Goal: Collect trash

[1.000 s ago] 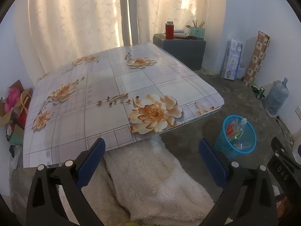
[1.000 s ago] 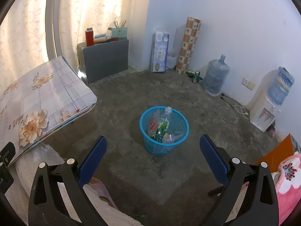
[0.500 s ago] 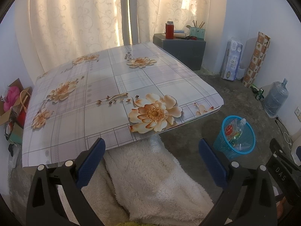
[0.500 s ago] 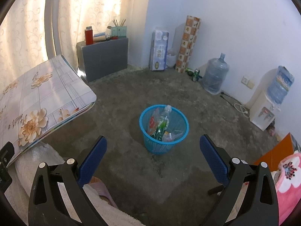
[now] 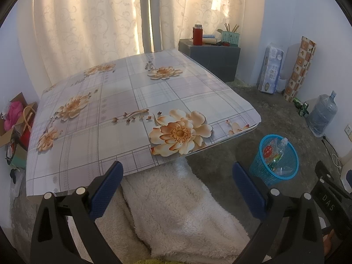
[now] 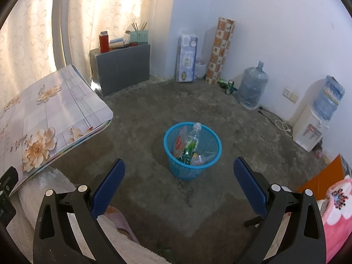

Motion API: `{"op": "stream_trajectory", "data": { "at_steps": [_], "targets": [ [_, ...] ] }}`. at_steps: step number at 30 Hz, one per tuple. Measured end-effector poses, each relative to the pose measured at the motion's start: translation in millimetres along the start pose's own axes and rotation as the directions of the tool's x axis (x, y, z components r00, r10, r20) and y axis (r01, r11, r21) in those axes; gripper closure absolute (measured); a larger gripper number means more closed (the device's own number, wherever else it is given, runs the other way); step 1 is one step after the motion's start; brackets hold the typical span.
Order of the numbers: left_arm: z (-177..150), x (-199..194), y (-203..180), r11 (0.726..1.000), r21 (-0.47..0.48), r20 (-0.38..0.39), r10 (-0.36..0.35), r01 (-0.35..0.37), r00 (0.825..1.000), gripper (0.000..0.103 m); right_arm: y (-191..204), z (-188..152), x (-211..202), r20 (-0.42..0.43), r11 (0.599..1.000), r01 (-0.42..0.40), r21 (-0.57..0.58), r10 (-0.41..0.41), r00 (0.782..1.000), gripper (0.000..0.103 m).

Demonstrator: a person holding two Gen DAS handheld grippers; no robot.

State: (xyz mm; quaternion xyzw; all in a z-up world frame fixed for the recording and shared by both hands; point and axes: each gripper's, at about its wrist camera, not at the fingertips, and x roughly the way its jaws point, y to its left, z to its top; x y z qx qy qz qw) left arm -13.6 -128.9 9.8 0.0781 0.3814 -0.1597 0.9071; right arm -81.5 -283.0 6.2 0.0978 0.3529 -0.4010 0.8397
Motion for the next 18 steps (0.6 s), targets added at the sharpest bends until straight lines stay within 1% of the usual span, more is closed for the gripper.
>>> {"op": "stream_trajectory", "data": {
  "at_steps": [18],
  "targets": [
    [0.1,0.0,-2.3,1.0,0.004,0.002,-0.004,0.004,1.0,0.006,-1.0,0.7,-0.8,0.0,1.0,0.0,0.001,0.0,1.0,0.008]
  ]
}}
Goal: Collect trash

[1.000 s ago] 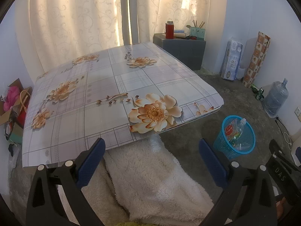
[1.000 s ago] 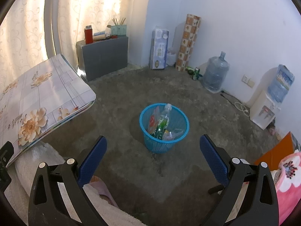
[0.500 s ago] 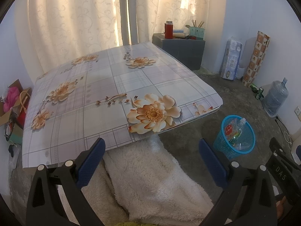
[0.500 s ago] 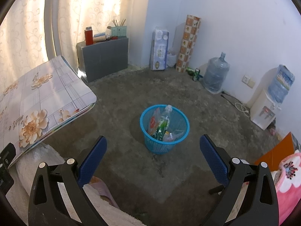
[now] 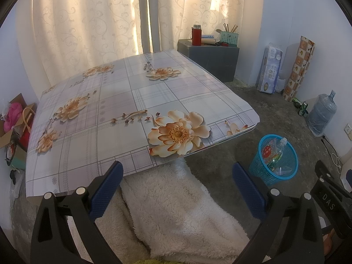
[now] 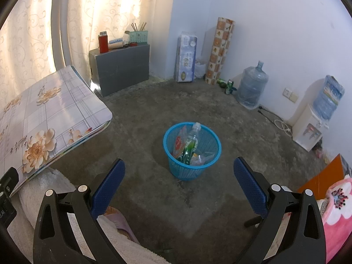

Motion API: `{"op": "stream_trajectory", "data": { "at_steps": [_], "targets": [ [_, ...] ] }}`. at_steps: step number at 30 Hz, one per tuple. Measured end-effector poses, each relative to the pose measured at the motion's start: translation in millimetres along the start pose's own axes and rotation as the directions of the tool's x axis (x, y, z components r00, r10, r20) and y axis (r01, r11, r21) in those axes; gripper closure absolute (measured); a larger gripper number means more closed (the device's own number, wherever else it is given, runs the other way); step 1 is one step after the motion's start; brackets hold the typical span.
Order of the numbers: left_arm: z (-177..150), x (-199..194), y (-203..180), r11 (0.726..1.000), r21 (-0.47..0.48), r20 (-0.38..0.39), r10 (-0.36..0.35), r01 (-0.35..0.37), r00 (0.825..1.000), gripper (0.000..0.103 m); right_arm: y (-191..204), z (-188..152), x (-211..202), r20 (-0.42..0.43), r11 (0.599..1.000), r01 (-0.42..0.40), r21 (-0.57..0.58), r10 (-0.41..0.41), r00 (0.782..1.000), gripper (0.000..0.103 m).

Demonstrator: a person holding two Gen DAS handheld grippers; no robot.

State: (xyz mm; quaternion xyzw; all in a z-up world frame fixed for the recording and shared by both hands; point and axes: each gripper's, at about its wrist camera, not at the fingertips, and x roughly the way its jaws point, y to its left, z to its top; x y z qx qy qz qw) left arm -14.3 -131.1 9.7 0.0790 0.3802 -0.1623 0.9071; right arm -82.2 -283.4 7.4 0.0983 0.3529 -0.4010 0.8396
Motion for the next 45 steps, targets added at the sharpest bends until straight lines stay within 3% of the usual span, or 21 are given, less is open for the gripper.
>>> {"op": "stream_trajectory", "data": {
  "at_steps": [45],
  "targets": [
    [0.5,0.5,-0.3,1.0,0.001,-0.002,-0.004,0.004,1.0,0.006,-1.6,0.9,-1.1,0.002,1.0,0.007,0.003,-0.007,1.0,0.008]
  ]
}}
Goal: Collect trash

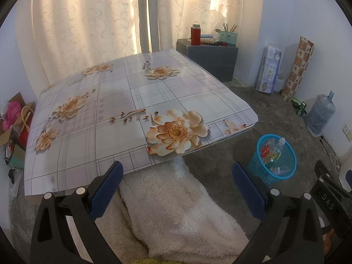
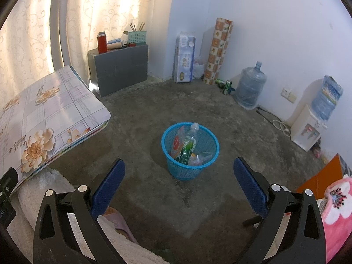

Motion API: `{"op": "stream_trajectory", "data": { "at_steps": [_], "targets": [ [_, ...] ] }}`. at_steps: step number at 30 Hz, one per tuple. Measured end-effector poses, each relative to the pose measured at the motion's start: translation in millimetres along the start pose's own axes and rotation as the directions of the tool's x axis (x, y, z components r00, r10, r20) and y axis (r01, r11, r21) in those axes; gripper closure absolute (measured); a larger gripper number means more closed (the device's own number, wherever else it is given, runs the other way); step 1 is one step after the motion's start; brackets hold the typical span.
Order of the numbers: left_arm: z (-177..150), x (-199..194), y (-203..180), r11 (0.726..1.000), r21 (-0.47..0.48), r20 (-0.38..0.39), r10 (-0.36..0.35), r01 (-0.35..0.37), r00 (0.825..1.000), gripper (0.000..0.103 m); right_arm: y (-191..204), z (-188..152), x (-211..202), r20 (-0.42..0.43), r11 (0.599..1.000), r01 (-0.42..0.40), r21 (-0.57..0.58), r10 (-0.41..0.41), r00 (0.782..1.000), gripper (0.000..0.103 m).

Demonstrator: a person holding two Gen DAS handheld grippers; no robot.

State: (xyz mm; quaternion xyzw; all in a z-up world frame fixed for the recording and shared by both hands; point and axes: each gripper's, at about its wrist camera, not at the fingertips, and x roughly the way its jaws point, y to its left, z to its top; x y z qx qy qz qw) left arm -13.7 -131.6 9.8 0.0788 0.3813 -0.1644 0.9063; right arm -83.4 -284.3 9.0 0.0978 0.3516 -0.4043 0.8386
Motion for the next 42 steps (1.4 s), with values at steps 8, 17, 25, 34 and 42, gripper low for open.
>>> {"op": "stream_trajectory", "data": {
  "at_steps": [8,17,25,34,42],
  "targets": [
    [-0.2,-0.2,-0.7,1.0,0.0,0.0,-0.001,0.001,1.0,0.006,0.0,0.0,0.4,-0.001,1.0,-0.001,-0.002,0.001,1.0,0.008],
    [-0.4,-0.4,-1.8,1.0,0.0,0.0,-0.001,0.001,1.0,0.006,0.2,-0.2,0.1,0.0,1.0,-0.002,-0.002,0.002,1.0,0.008],
    [-0.1,-0.4,-1.1,1.0,0.0,0.001,-0.001,0.001,1.0,0.006,0.7,-0.8,-0.1,0.002,1.0,-0.001,-0.001,0.001,1.0,0.008],
    [0.2,-0.6,-2.8,1.0,0.001,0.001,-0.004,0.004,1.0,0.006,-0.1,0.9,-0.8,0.001,1.0,0.003,0.003,-0.003,1.0,0.008],
    [0.3,-0.7,-2.2,1.0,0.0,0.003,-0.003,0.003,1.0,0.006,0.3,0.1,-1.2,0.004,1.0,0.002,0.002,-0.003,1.0,0.008]
  ]
}}
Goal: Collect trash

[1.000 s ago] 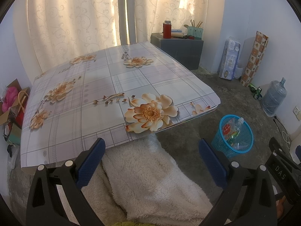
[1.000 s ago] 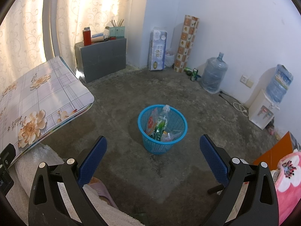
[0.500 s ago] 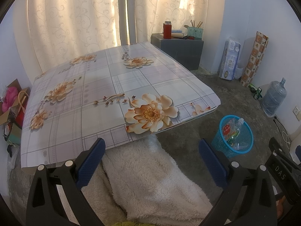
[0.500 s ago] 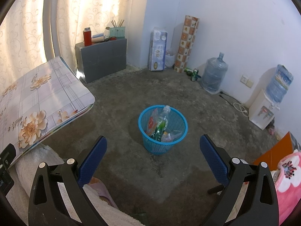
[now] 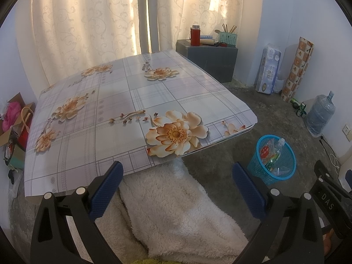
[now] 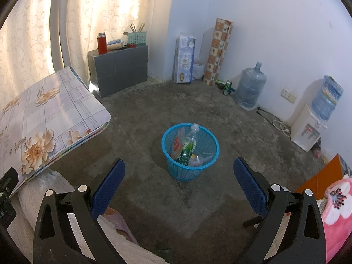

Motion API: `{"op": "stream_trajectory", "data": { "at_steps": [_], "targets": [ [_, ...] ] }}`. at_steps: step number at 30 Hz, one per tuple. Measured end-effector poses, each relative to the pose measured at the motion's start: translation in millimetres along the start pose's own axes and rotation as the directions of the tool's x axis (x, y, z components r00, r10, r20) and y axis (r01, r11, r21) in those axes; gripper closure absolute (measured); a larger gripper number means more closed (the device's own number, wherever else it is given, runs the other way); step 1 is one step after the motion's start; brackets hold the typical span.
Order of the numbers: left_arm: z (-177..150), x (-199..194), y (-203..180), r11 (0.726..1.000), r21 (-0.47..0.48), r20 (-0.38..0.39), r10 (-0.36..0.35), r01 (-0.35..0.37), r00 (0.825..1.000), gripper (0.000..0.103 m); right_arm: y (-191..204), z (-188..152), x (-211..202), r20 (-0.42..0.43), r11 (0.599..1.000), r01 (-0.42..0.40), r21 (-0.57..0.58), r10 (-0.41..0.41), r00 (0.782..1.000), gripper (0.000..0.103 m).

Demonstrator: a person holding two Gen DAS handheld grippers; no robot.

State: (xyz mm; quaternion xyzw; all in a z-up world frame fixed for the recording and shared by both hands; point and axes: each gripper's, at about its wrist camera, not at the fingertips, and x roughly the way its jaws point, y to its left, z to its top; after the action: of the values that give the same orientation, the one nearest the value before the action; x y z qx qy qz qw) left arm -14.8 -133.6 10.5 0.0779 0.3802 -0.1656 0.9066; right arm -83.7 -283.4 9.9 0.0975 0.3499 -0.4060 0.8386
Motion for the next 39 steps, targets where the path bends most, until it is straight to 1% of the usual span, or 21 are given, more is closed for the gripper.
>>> {"op": "stream_trajectory", "data": {
  "at_steps": [31,39],
  "targets": [
    [0.0,0.2,1.7,1.0,-0.002,0.0,-0.001,0.001,1.0,0.006,0.1,-0.4,-0.1,0.001,1.0,0.0,0.001,0.0,1.0,0.008],
    [-0.4,-0.5,-3.1,1.0,-0.003,-0.003,-0.006,0.006,1.0,0.006,0.8,-0.9,-0.3,0.001,1.0,0.001,0.001,-0.001,1.0,0.008]
  ]
}}
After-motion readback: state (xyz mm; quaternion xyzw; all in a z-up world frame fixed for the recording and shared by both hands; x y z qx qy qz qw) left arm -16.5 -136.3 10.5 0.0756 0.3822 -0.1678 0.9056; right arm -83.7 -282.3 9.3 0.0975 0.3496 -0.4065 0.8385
